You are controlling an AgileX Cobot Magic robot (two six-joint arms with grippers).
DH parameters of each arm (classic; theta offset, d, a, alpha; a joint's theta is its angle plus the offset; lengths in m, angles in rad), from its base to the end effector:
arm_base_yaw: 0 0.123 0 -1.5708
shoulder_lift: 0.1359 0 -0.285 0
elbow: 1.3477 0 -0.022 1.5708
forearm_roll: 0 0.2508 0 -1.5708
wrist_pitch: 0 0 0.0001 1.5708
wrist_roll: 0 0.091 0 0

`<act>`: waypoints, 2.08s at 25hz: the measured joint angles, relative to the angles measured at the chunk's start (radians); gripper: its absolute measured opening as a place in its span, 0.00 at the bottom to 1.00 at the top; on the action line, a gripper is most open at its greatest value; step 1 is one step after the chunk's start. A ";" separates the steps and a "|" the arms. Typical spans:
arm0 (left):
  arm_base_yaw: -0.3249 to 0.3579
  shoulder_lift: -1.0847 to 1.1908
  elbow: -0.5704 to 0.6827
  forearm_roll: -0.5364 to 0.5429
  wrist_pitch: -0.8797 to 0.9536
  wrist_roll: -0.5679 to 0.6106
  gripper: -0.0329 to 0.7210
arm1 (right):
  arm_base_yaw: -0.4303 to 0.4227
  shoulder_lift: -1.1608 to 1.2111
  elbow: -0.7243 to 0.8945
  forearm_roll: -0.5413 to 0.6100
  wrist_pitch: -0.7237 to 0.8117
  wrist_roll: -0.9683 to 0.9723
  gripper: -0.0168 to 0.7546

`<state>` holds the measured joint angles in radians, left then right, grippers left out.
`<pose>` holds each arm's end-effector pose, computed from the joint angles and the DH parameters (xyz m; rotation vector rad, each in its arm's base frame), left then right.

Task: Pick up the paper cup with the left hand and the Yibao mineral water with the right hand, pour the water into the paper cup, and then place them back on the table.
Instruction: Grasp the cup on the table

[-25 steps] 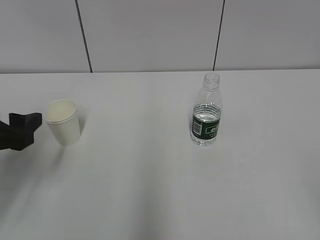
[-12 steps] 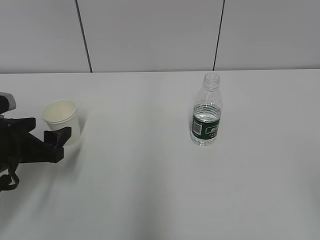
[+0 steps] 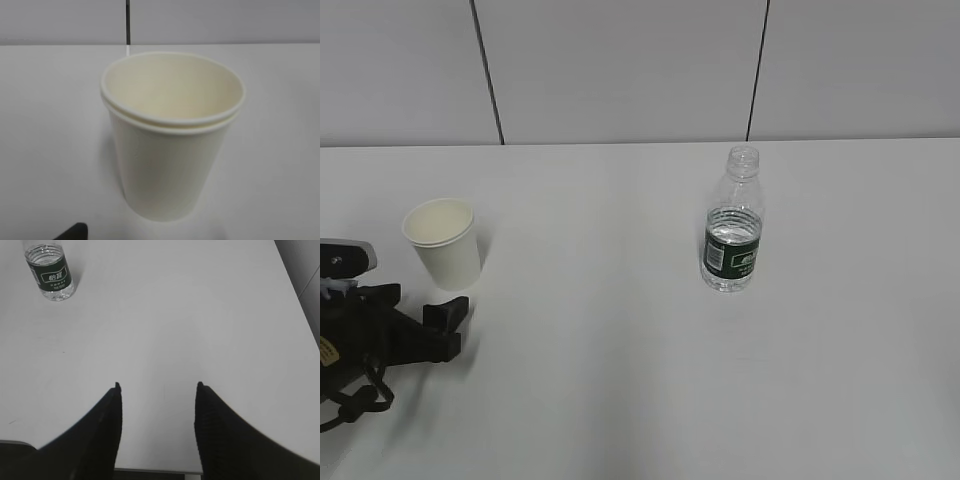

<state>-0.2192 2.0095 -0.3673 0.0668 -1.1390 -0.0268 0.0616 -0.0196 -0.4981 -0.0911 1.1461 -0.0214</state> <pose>0.2564 -0.0628 0.0749 0.2582 1.9756 -0.2011 -0.0111 -0.0082 0.2701 -0.0776 2.1081 -0.0860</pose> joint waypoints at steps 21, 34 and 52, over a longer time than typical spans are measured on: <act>0.000 0.067 -0.141 -0.010 -0.006 0.000 0.79 | 0.000 0.000 0.000 0.000 0.000 0.000 0.52; 0.000 0.100 -0.212 0.008 -0.008 0.000 0.79 | 0.000 0.000 0.000 0.000 0.000 0.000 0.52; 0.000 0.121 -0.220 -0.032 -0.005 0.000 0.79 | 0.000 0.000 0.000 0.000 0.000 0.000 0.52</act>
<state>-0.2192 2.1304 -0.5873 0.0347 -1.1441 -0.0268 0.0616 -0.0196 -0.4981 -0.0911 1.1461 -0.0214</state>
